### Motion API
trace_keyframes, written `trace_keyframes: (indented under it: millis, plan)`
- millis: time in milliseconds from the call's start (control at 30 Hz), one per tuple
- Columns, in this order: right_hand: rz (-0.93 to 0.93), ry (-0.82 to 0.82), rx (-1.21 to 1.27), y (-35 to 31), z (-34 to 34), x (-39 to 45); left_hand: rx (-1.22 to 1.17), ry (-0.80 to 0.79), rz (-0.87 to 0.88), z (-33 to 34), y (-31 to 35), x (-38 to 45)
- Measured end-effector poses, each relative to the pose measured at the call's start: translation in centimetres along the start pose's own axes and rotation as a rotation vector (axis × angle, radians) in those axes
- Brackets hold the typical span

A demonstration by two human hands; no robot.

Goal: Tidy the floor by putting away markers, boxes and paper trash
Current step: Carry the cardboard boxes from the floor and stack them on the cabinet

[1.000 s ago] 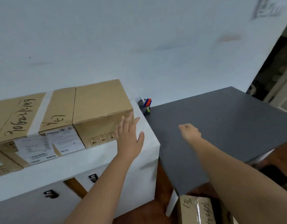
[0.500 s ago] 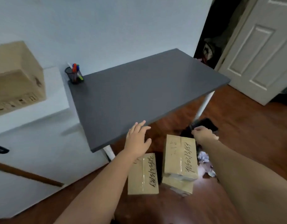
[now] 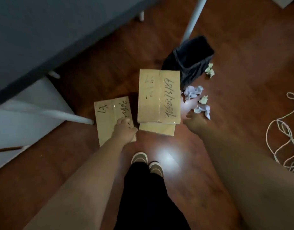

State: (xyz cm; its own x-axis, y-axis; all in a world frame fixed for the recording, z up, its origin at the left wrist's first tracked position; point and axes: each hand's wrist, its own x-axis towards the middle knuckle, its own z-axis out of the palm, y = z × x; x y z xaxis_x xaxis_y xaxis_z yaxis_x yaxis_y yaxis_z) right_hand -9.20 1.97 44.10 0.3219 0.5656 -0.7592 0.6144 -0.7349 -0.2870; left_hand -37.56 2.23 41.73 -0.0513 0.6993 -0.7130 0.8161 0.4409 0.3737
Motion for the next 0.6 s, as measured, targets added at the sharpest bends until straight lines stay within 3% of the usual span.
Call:
trace_keyframes:
  millis: [233,400,500,600]
  plan:
    - [0.14,0.045,0.366,5.1,8.0,9.8,-0.367,-0.057,-0.103,9.8,-2.4,8.8]
    - [0.152,-0.062,0.777,5.7,11.6,12.8,-0.788,-0.131,-0.241,12.0,-2.1,12.1]
    - [0.179,-0.042,0.909,5.0,12.0,12.7,-0.826,-0.095,-0.28,12.1,-1.3,13.0]
    - [0.192,0.151,0.847,3.9,11.3,10.8,-0.65,0.12,-0.234,10.0,0.0,12.2]
